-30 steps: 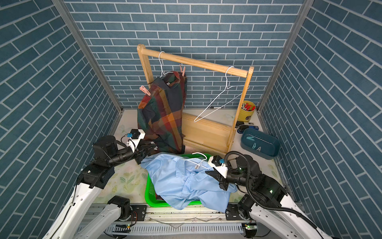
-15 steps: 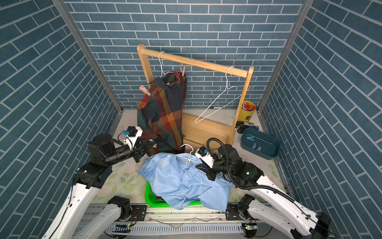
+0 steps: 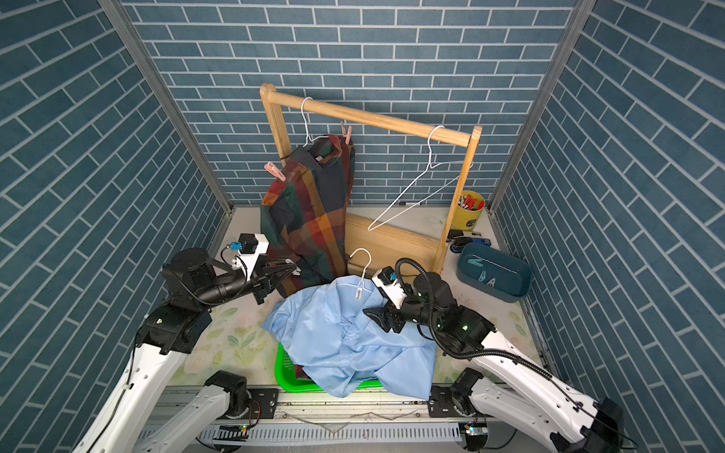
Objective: Remove the clothespins securing long-sleeve shirts to the hanger
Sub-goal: Place the hanger in the bin.
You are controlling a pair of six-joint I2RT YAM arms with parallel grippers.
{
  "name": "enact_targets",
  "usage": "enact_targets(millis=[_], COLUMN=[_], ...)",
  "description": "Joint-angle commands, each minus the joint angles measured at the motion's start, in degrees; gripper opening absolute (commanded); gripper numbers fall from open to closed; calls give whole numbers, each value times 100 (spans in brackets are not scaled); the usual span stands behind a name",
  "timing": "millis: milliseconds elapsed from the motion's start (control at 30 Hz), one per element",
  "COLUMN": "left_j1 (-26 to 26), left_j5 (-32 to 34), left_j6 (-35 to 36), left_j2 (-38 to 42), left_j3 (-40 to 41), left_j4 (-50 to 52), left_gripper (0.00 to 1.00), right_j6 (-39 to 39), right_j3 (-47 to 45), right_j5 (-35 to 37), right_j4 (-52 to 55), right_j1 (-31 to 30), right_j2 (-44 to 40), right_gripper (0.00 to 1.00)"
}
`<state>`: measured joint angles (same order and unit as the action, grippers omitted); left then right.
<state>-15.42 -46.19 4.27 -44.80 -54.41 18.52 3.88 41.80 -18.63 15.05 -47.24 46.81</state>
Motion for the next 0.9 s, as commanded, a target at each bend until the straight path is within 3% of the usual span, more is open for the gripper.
enact_targets(millis=[0, 33, 200, 567, 867], left_j1=[-159, -224, -700, -1611, -1852], left_j5=[-556, -645, -847, -479, -219], left_j6=[-75, -84, -318, -1161, -1012], left_j2=[-59, -89, -287, -697, -733], left_j3=[-153, -140, -85, 131, 224], left_j4=[-42, -42, -310, -1634, -1471], left_gripper=[0, 0, 0, 0, 0], right_j6=[-47, -98, -520, -1120, -1245], right_j3=[96, 167, 536, 1029, 1367], right_j5=[430, 539, 814, 943, 706], right_j4=[264, 346, 488, -1478, -1801], right_j1=[-26, -31, -119, -879, -1081], right_j2=[-272, -332, -341, 1094, 1464], right_gripper=[78, 85, 98, 99, 76])
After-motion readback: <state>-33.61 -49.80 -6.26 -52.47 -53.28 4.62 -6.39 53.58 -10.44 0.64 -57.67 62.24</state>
